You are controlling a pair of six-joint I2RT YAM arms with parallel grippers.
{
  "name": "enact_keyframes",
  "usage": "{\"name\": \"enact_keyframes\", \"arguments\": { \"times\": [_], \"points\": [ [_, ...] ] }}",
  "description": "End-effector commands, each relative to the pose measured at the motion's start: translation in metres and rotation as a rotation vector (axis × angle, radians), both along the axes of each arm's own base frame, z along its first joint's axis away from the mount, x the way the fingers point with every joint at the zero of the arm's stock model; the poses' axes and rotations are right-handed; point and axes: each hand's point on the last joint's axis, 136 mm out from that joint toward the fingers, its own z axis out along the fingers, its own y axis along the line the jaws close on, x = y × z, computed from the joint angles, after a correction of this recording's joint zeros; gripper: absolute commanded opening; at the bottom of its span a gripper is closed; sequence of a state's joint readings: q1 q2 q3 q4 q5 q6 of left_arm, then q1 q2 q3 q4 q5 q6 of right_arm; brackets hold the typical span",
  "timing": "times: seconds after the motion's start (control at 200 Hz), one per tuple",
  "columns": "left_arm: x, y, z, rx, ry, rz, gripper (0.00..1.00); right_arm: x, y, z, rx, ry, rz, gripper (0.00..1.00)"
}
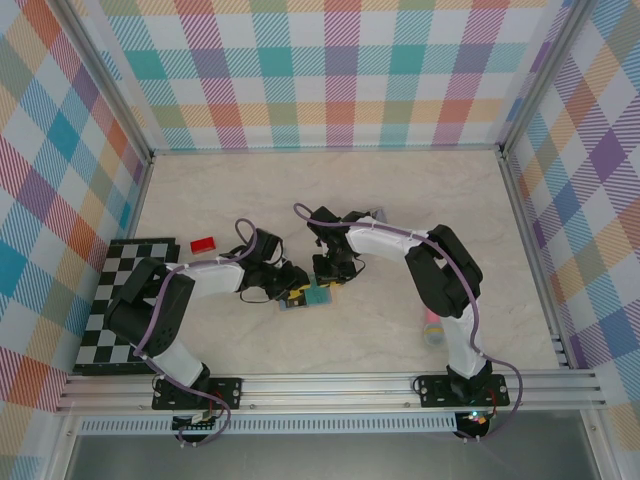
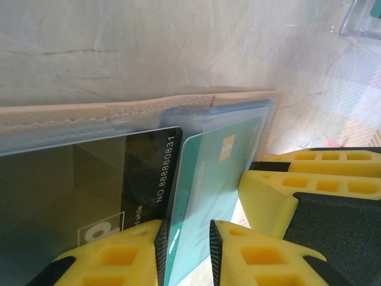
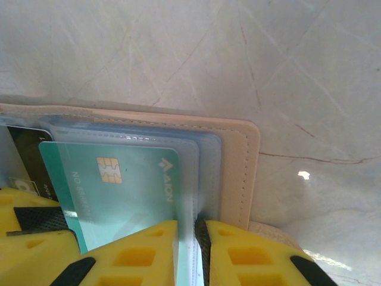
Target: Take the credit cards out of the card holder
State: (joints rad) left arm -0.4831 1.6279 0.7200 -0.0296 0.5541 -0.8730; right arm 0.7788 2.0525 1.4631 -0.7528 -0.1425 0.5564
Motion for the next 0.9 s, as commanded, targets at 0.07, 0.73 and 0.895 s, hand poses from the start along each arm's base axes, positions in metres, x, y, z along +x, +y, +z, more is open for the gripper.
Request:
{"name": "enact_keyframes", "arguments": {
  "times": [0.07,0.73,0.895],
  "points": [
    [0.002,0.006,-0.002,-0.005,-0.029,-0.018,0.28,-0.014,-0.007,-0.022,-0.048,0.078,0.025,0.15],
    [0.001,0.012,0.002,0.007,-0.071,-0.032,0.23,-0.021,-0.008,-0.032,-0.058,0.128,0.041,0.15],
    [0.001,0.014,0.013,-0.036,-0.106,-0.036,0.2,-0.021,-0.015,-0.038,-0.099,0.13,0.039,0.14]
  ]
}}
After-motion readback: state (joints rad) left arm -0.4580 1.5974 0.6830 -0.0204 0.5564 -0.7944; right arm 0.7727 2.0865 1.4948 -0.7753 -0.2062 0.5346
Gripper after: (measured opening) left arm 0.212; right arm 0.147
